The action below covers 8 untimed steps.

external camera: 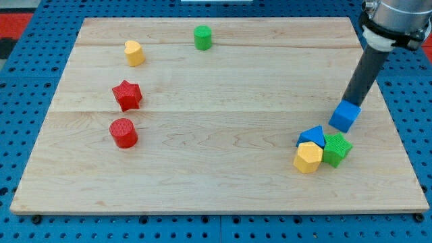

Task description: Move the red circle towards the bottom right of the red star

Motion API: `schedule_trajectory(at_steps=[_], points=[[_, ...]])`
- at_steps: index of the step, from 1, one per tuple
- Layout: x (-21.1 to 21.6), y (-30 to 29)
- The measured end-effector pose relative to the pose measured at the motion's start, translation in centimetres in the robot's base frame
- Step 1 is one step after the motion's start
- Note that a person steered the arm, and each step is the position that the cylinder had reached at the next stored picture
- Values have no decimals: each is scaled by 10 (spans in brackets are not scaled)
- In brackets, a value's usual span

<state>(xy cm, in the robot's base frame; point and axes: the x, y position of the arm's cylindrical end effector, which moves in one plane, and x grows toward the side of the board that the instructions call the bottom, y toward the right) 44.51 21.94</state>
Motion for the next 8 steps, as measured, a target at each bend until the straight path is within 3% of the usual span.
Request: schedule_trajectory(at_steps=[1, 2, 3, 5, 8], points=[[31, -28], [29, -50], [-6, -75], [-15, -225], [25, -446]])
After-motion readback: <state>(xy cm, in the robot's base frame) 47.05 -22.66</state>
